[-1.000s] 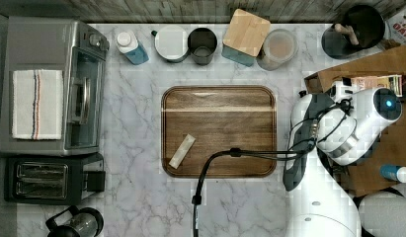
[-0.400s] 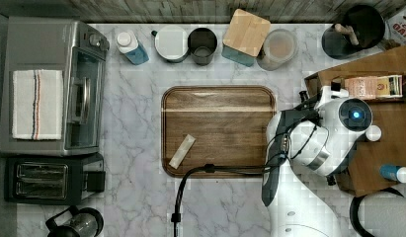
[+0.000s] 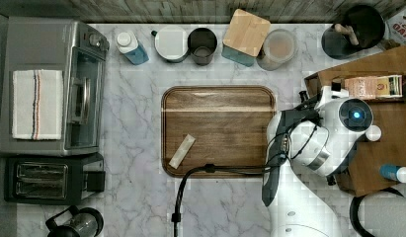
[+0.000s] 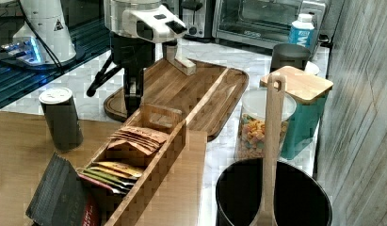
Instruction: Close the drawer.
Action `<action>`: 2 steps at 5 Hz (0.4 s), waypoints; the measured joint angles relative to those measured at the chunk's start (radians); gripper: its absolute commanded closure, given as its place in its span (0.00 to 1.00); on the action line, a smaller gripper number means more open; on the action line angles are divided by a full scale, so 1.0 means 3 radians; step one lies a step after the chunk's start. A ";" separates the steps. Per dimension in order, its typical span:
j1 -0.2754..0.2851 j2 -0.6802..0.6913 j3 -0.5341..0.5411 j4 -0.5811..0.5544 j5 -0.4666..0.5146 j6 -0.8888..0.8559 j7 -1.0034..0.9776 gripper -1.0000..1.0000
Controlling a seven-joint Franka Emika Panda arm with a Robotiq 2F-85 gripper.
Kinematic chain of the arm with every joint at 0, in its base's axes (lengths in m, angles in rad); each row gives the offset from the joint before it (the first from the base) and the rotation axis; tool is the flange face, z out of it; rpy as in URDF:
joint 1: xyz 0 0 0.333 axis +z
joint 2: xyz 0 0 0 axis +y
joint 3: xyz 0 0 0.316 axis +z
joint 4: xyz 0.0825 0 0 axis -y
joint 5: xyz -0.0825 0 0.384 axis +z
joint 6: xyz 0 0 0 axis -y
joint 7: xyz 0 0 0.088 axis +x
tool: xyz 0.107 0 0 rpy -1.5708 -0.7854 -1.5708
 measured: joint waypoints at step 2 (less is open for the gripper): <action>0.0036 -0.0017 -0.0037 -0.0013 -0.0005 -0.0003 0.0000 1.00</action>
